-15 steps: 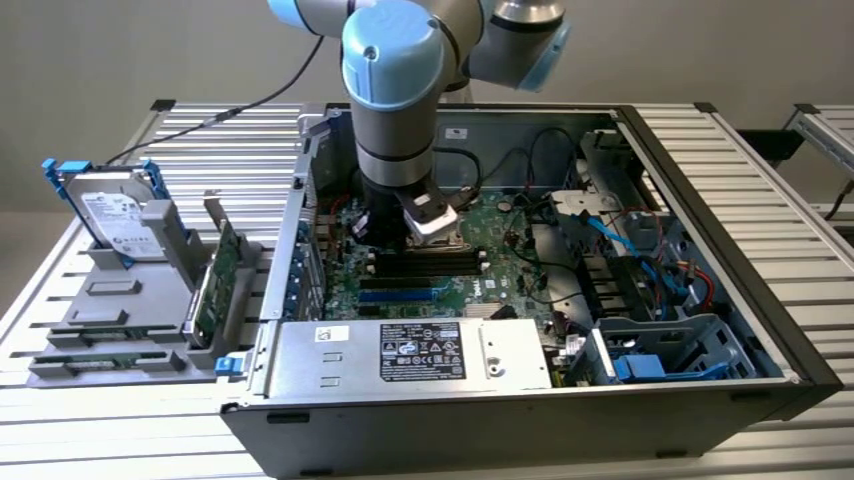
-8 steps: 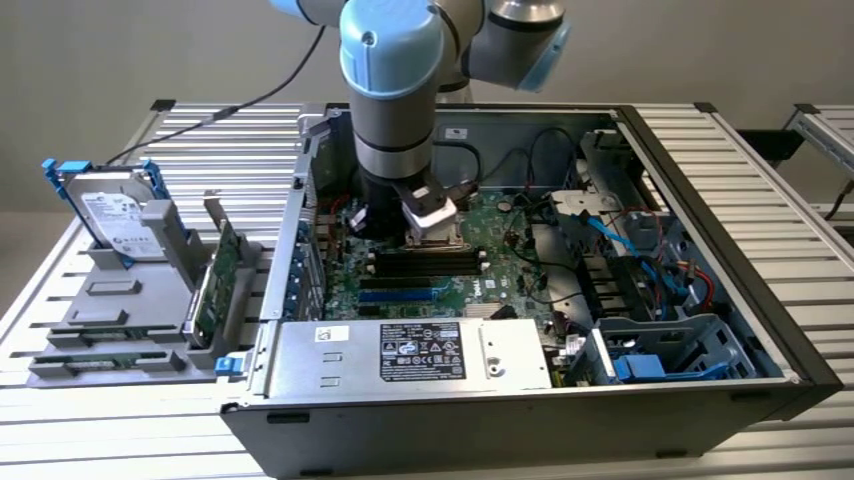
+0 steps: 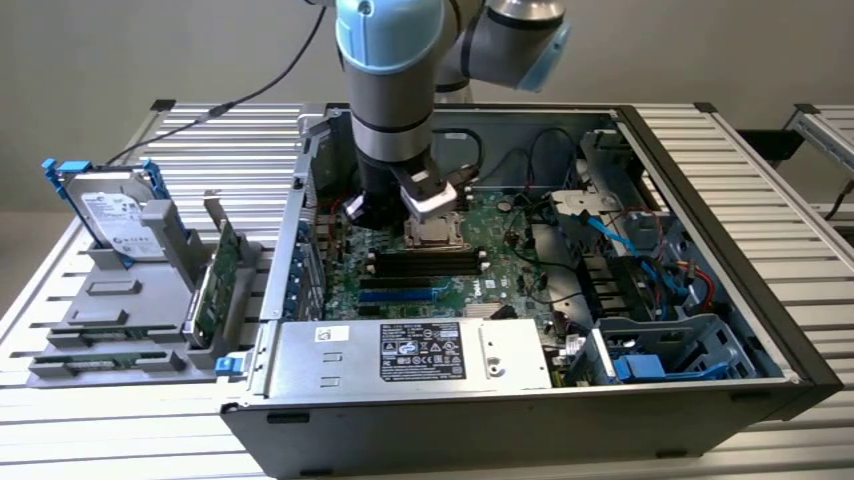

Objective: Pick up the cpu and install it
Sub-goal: 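Install the second cpu locking lever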

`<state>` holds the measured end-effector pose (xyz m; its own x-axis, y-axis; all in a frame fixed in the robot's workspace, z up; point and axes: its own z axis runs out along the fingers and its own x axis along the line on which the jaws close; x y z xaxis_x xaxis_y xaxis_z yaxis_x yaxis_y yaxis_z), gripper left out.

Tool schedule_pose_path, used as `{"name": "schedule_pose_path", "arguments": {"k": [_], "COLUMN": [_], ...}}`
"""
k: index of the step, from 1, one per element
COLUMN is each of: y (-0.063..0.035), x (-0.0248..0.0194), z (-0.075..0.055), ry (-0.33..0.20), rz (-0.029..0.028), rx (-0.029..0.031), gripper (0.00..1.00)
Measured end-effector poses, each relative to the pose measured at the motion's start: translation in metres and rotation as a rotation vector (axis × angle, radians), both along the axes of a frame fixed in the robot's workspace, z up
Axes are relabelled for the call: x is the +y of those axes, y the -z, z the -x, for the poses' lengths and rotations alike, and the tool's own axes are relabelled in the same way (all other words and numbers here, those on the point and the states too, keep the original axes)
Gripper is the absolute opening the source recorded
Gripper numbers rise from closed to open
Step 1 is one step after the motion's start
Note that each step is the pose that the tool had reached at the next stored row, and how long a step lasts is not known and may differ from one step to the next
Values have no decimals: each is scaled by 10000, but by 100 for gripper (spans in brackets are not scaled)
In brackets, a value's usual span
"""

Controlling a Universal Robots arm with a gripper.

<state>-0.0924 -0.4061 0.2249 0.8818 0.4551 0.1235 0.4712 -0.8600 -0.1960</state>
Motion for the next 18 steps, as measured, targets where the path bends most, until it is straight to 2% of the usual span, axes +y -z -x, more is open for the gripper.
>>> {"name": "schedule_pose_path", "arguments": {"k": [14,18], "y": [-408,-456], "x": [0,0], "z": [6,7], "ry": [127,441], "rz": [0,-2], "rx": [37,40], "gripper": [11,11]}}
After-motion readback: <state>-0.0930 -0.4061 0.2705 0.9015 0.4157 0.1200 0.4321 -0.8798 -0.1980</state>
